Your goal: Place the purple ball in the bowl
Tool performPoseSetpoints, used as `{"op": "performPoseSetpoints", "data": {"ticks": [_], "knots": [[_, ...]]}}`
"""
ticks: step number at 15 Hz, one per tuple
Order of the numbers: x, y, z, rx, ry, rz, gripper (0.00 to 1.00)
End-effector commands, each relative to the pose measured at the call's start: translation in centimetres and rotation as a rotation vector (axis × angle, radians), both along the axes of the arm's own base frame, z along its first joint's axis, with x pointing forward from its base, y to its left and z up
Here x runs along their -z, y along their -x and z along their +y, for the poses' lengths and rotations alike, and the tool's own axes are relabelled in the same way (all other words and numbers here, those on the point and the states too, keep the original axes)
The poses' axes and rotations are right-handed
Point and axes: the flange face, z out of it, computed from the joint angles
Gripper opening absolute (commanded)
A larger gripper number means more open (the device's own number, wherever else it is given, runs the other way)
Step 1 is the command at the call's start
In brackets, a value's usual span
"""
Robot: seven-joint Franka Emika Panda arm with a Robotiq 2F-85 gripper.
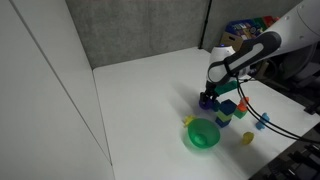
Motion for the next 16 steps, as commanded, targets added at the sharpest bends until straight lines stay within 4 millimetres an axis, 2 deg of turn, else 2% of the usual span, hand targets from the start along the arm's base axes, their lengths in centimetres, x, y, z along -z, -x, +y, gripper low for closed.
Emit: {"op": "performPoseSetpoints", "data": {"ticks": [1, 5, 9, 12, 16], "knots": [[-4.0, -0.5, -0.1, -0.002, 0.009, -0.026, 0.4], [-8.1, -1.0, -0.5, 0.009, 0.013, -0.071, 0.35], [-11.3, -0.8, -1.4, 0.013, 0.012, -0.092, 0.35], [-13.4, 0.4, -1.2, 0.0, 0.013, -0.1, 0.35], [-15.8, 3.0, 0.2, -0.054, 0.017, -0.081, 0.35]]}}
